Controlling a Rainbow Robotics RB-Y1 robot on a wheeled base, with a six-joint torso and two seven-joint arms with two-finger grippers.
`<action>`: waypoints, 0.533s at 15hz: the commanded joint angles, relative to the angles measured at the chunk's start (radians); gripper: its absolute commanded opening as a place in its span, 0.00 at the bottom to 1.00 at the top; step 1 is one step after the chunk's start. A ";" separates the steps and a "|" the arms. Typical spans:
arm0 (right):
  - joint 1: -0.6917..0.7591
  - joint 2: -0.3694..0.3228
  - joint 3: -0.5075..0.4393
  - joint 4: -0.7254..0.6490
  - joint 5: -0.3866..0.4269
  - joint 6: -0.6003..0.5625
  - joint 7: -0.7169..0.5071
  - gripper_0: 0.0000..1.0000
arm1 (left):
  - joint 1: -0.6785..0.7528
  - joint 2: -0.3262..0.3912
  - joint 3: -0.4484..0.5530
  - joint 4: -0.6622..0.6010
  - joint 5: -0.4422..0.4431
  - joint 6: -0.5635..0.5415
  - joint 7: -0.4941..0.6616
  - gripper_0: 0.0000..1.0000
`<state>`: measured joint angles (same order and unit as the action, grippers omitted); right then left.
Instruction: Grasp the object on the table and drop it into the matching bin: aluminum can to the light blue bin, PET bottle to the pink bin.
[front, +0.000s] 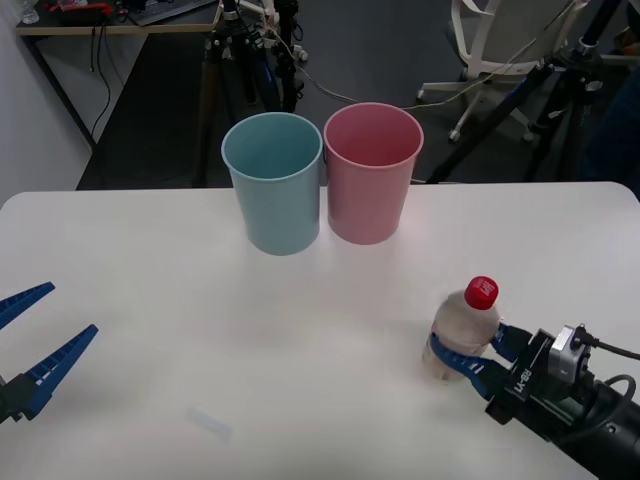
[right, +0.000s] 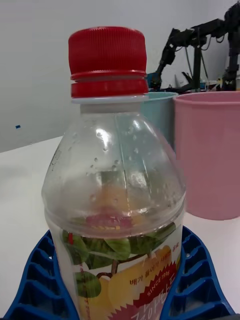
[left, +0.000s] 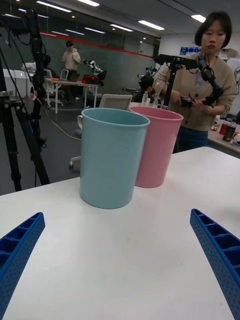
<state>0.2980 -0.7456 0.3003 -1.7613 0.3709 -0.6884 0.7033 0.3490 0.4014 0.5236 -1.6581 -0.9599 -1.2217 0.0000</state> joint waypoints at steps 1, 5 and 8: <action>0.017 -0.017 -0.041 -0.101 -0.010 0.079 -0.107 0.00 | 0.000 0.000 0.000 0.000 0.000 0.000 0.000 1.00; 0.027 -0.080 -0.078 -0.234 -0.089 0.202 -0.125 0.00 | 0.000 0.000 0.000 0.000 0.000 0.000 0.000 1.00; 0.064 -0.159 -0.148 -0.303 -0.147 0.217 -0.126 0.00 | 0.000 0.000 0.000 0.000 0.000 0.000 0.000 1.00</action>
<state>0.3504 -0.8893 0.1723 -2.0533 0.2349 -0.4711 0.5778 0.3490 0.4014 0.5236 -1.6581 -0.9599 -1.2217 0.0000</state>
